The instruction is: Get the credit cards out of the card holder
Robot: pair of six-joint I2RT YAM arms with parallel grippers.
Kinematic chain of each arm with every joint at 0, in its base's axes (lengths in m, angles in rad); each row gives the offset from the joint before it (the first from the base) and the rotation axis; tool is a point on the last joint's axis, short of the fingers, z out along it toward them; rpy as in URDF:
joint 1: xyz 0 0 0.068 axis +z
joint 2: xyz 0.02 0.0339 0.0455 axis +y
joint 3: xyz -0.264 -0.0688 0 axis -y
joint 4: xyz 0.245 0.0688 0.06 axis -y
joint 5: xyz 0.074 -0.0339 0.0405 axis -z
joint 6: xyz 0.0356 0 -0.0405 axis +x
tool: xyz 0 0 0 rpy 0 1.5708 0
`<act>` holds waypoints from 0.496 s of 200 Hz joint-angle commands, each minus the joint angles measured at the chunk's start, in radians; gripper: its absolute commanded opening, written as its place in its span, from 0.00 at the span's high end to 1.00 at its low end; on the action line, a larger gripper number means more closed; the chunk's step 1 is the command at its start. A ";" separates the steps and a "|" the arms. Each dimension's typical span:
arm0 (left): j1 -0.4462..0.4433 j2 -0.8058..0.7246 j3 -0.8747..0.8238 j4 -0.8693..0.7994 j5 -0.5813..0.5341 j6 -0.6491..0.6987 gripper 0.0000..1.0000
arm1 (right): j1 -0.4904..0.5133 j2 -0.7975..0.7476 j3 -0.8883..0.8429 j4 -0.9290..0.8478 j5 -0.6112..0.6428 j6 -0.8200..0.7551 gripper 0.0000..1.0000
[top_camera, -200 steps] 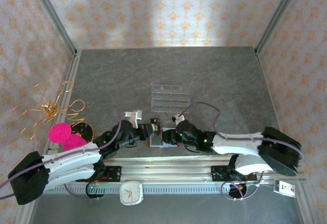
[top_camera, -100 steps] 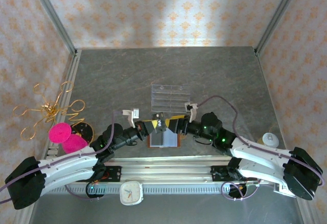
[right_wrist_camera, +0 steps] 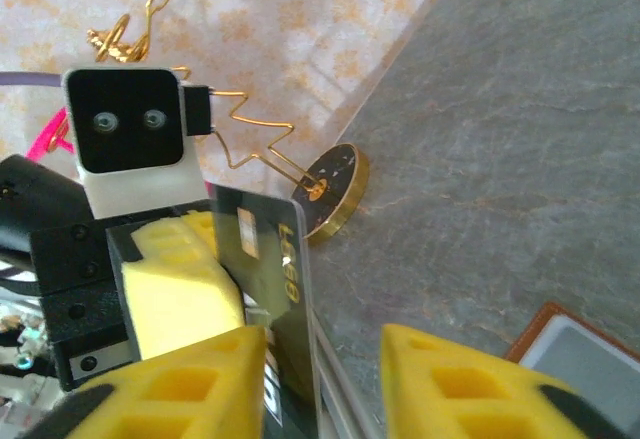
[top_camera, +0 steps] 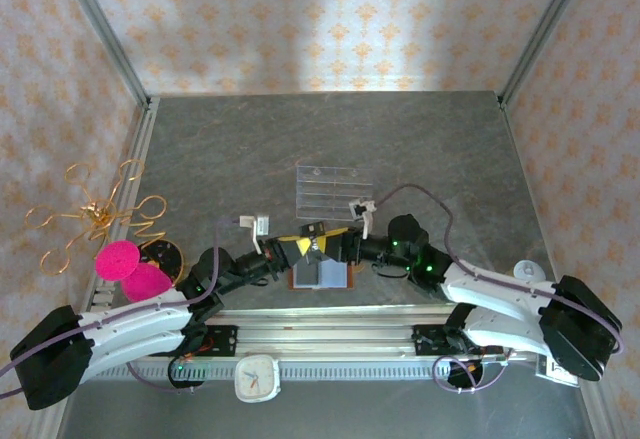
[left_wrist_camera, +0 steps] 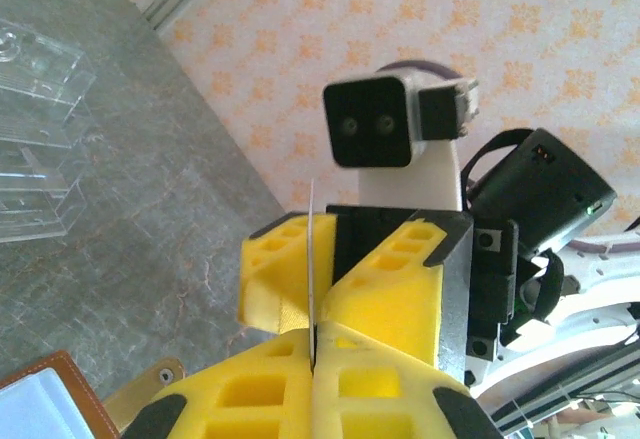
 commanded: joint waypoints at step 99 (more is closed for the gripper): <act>0.008 -0.029 0.031 -0.070 -0.072 -0.049 0.24 | -0.261 0.137 0.514 -0.537 -0.040 -0.539 1.00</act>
